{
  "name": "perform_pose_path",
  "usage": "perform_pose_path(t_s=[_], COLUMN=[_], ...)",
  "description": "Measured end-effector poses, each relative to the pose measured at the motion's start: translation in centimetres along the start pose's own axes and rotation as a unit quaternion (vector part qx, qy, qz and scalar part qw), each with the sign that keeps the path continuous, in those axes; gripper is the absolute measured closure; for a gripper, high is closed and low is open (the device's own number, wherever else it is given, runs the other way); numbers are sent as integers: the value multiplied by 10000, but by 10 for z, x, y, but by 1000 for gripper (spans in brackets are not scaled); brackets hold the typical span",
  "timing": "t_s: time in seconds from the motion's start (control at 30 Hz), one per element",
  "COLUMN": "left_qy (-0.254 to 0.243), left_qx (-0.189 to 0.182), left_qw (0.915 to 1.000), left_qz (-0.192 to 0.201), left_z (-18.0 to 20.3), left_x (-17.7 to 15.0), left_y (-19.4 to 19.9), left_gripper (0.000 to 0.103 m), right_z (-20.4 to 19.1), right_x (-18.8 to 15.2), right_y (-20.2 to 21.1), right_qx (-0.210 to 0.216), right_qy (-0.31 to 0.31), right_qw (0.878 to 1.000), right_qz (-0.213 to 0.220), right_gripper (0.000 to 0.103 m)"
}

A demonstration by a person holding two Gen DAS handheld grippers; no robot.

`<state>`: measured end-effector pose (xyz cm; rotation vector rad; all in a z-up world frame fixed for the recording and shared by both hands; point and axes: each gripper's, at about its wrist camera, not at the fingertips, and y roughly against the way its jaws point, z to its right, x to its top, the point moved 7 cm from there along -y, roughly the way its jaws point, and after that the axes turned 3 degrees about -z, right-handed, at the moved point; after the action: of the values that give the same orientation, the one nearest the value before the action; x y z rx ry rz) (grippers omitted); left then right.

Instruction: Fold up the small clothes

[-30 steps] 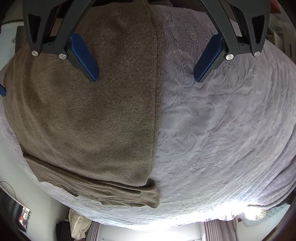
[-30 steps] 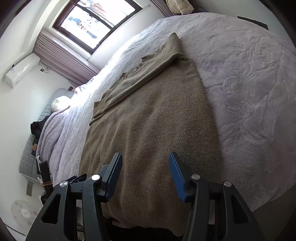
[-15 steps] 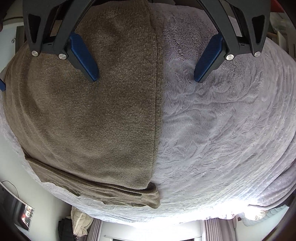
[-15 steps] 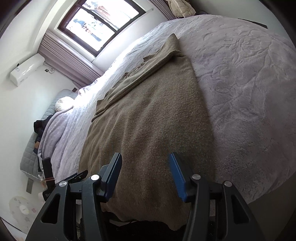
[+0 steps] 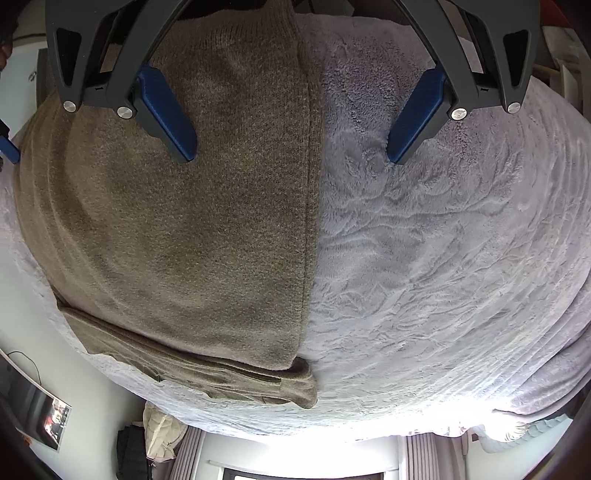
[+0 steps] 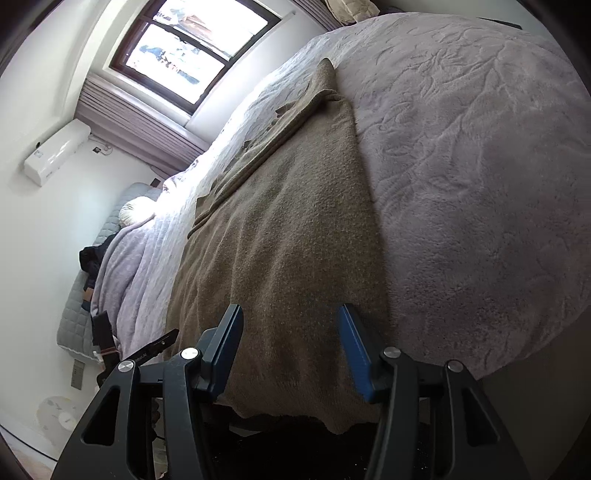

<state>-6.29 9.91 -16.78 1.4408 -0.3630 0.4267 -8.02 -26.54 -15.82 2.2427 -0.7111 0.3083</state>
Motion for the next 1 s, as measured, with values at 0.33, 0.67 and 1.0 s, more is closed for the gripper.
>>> perform_pose_path(t_s=[0.33,0.67,1.0], left_qy=[-180,-596,-741], left_qx=[-400,-1326,-2298], left_qw=[9990,9889,9685], left_qz=[-39,-292,-615], left_z=[-7,11,42], left_x=[-9,-21,-33], left_y=[8,12,20], left_gripper=[0,0,0], right_z=[2,16,3], right_x=[20,-9,-42], right_y=[21,-14,-34], right_qx=[-97,599,1212], right_qy=[145,-82,87], right_qw=[9985,9970,9870], right_qz=[528,-494,-1053], right_gripper=[43,37,36])
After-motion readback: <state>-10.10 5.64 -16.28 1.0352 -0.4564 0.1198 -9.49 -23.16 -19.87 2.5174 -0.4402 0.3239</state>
